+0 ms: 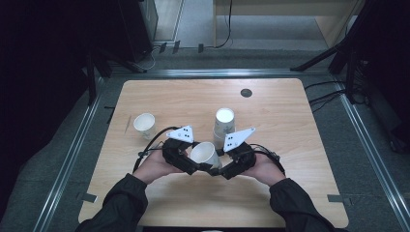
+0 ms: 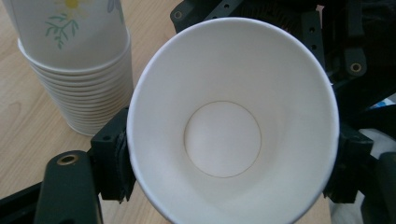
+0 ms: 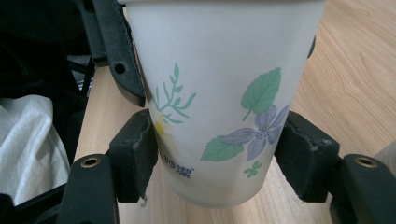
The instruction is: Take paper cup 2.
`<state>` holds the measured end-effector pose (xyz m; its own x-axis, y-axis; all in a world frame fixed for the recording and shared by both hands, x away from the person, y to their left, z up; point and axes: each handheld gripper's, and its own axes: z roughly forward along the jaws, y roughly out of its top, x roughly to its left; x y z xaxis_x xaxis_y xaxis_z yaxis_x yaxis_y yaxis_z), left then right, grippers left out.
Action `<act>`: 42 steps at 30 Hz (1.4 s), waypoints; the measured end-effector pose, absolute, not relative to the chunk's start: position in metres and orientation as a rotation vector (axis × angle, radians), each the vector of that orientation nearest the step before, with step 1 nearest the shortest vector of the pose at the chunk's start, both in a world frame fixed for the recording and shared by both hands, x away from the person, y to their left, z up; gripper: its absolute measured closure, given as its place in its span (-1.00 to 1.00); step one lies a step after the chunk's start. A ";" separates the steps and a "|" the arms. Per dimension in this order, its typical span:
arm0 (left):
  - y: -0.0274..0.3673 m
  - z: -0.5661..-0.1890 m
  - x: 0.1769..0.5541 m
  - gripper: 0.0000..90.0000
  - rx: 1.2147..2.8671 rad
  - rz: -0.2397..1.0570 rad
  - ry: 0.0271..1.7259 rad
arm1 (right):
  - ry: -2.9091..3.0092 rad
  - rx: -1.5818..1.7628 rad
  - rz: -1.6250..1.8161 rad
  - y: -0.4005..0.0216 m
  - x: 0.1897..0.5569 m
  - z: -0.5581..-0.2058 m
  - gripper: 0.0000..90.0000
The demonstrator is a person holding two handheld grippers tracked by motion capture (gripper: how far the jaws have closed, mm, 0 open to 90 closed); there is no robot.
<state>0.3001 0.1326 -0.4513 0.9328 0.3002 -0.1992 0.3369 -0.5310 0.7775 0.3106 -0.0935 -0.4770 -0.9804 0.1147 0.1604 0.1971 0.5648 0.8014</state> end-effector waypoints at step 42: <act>0.198 -0.438 0.308 -0.46 2.239 0.048 0.555 | -2.806 -0.507 -1.466 -0.125 0.311 -0.474 -0.50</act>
